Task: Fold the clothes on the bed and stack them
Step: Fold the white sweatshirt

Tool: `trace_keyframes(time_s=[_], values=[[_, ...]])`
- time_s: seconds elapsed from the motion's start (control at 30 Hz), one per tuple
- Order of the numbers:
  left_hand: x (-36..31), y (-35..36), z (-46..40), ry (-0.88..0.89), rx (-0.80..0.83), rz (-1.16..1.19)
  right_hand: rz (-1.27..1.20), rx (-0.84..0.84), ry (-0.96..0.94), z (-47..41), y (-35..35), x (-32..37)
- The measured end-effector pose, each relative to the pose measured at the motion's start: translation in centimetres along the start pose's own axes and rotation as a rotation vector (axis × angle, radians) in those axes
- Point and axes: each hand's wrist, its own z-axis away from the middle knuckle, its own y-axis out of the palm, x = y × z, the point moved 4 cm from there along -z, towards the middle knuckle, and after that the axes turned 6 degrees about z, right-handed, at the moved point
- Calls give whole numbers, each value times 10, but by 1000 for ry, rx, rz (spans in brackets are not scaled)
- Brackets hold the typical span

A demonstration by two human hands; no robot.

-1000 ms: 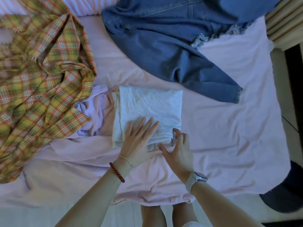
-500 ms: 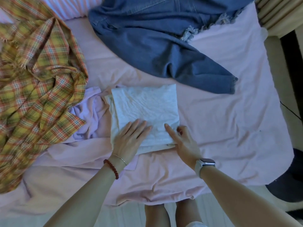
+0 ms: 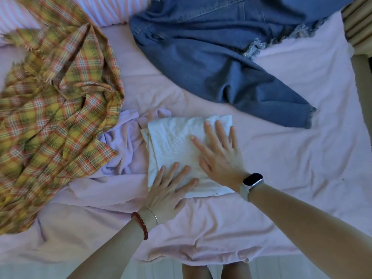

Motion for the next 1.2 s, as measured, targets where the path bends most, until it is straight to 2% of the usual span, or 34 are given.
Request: trace_keyframes(time_s=[0.1,0.17,0.27,0.33,0.37,0.47,0.53,0.6,0.63,0.7,0.77,0.83,0.87,0.9,1.0,1.07,1.13,1.2], values=[[9,10,3,42,-1,-7,7,142,31,-20,35,-3],[11,4,-1,35,-17,46,-21,175,47,-18,44,-7],[9,-30,-14,-53,-248,241,-16,79,7,-14,30,-7],[16,-57,-32,-210,-407,270,-23,-4,40,-10,18,-5],[24,-60,-43,-315,-422,226,-22,-28,54,-8,16,-3],[51,-40,-72,-566,-251,123,0,37,78,-2,30,6],[62,-20,-82,-634,-99,177,0,135,69,-4,41,5],[68,-18,-85,-638,-110,214,-32,120,75,-10,36,-1],[69,-24,-84,-639,-196,228,-74,61,92,-9,29,-5],[68,-40,-72,-760,-382,324,-227,-30,259,4,15,-15],[69,-43,-57,-988,-512,596,-508,-38,541,22,8,-25],[69,-31,-47,-1179,-465,986,-863,25,833,35,11,-30],[68,-28,-44,-1219,-410,1095,-996,64,920,36,12,-30],[70,-29,-44,-1237,-342,1106,-1061,104,964,34,12,-31],[77,-34,-48,-1324,-137,846,-1153,206,1020,23,6,-32],[79,-37,-52,-1317,-100,822,-1180,277,1004,18,6,-32],[85,-39,-51,-1270,-148,949,-1170,348,982,18,7,-31],[88,-39,-49,-1236,-162,1159,-1195,344,976,22,7,-32]])
